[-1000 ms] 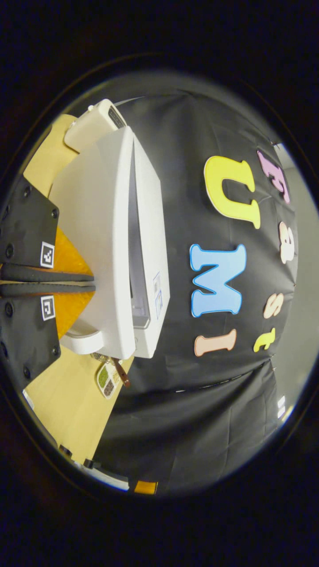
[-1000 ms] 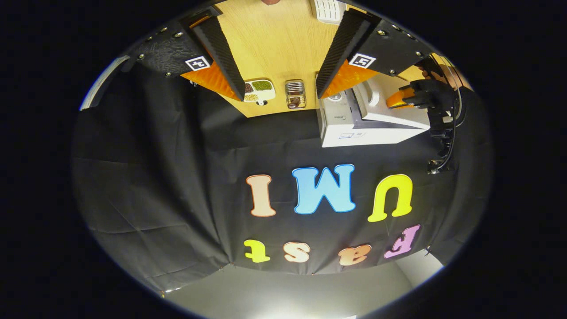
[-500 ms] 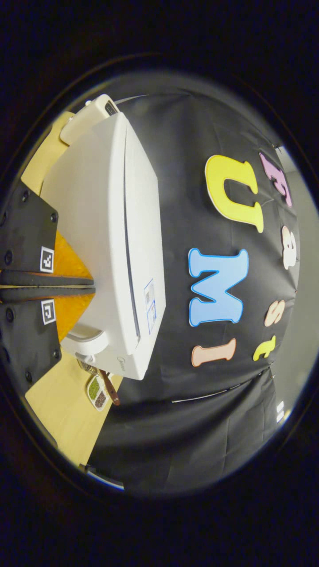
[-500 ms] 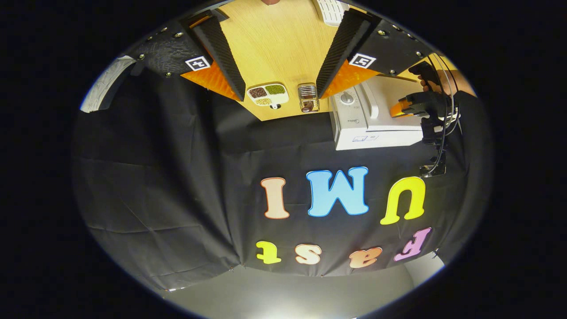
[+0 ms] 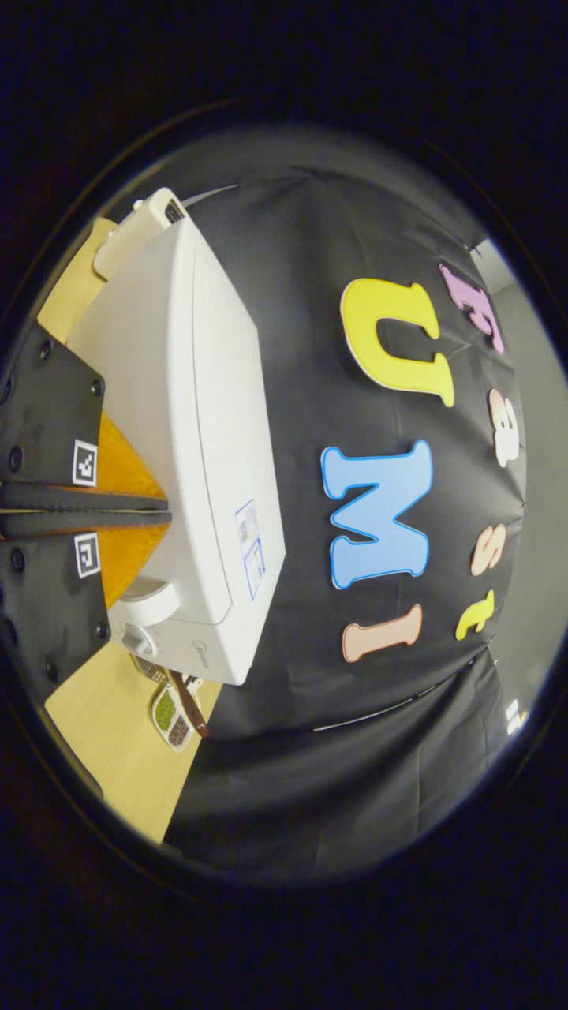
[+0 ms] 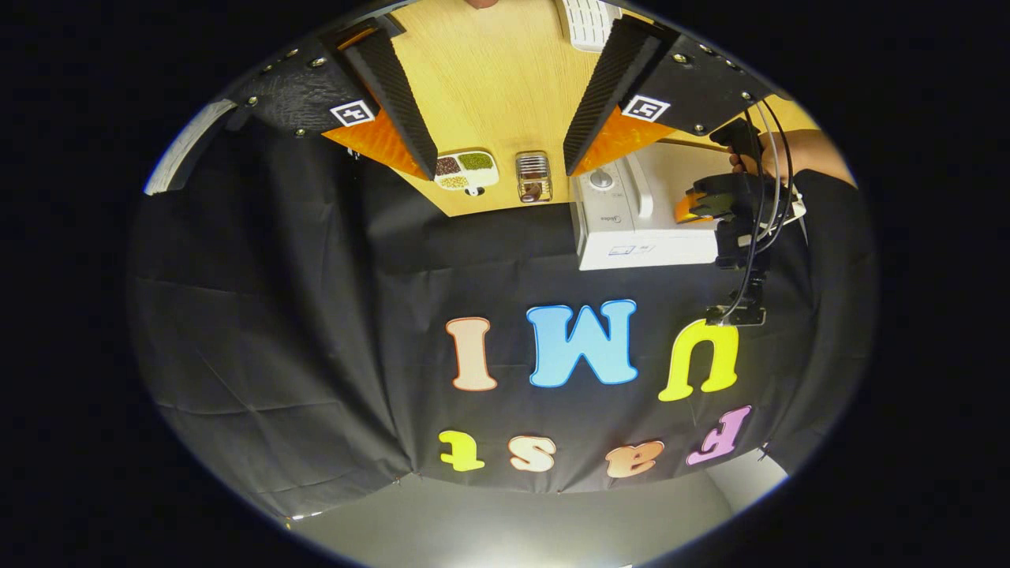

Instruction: Open the microwave oven with the left hand, put the food in, and close the microwave oven.

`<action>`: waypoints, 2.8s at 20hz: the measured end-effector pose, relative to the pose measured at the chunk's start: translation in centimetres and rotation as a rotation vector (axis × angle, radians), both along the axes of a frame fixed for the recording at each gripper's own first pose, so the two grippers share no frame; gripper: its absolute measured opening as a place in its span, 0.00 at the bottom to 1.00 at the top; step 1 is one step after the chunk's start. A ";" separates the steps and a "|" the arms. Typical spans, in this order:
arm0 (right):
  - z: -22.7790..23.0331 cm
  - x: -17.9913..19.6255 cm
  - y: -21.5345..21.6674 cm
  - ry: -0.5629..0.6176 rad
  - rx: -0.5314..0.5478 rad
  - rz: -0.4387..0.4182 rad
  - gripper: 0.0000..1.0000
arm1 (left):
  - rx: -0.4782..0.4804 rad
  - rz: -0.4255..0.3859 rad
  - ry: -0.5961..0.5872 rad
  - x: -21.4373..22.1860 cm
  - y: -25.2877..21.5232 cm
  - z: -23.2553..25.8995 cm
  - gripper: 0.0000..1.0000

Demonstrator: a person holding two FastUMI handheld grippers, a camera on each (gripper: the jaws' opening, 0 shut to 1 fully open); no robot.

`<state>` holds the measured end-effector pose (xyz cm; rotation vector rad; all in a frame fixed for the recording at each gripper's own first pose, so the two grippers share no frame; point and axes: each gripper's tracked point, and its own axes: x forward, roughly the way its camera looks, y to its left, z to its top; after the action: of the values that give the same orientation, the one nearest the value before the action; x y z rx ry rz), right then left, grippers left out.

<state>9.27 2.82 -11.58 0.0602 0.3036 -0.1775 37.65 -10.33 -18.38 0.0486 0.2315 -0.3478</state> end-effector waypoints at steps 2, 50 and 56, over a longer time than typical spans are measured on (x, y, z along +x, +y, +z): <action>0.6 0.1 0.1 -0.017 0.004 0.029 0.98 | -0.011 -0.004 -0.028 -1.5 -0.3 2.0 0.07; 7.2 -13.8 13.0 -0.210 0.023 0.253 0.98 | -0.055 0.337 -0.286 -38.9 25.0 16.3 0.99; 7.1 -14.4 12.9 -0.205 0.021 0.245 0.98 | -0.051 0.352 -0.292 -39.7 25.1 16.2 1.00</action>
<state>-5.15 15.72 -4.45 0.0611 0.1060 0.0749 -2.07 14.75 -2.17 0.0078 -0.0598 0.0060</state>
